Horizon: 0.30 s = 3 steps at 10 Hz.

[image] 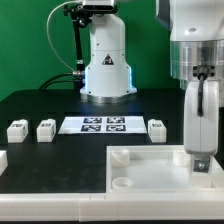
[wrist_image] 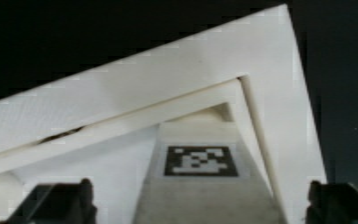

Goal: Assemble one leg

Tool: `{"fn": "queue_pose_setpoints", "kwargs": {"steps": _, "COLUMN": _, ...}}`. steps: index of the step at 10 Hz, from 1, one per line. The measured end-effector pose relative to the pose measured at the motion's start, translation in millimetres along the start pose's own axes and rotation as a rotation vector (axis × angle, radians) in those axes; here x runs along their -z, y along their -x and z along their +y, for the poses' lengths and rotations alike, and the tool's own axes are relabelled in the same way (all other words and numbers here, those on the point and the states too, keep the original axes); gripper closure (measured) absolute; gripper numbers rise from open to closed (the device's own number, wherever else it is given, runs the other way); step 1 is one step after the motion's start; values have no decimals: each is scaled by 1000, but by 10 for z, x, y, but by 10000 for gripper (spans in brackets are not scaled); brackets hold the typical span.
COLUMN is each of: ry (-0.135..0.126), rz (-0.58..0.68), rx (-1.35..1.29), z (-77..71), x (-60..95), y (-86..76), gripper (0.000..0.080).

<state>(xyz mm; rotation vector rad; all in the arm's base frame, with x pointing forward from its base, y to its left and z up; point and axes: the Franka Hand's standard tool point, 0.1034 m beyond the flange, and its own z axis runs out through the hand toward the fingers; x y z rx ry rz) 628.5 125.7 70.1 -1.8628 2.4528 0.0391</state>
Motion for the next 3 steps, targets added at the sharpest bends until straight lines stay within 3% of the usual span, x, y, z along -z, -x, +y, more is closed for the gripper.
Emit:
{"fn": "queue_pose_setpoints", "kwargs": {"steps": 2, "ry": 3, "rz": -21, "rx": 25, "z": 176, "x": 226, "y": 65, "gripper": 155}}
{"fn": "queue_pose_setpoints", "kwargs": {"steps": 3, "ry": 10, "rz": -23, "rx": 22, "z": 221, "x": 255, "y": 46, "gripper": 151}}
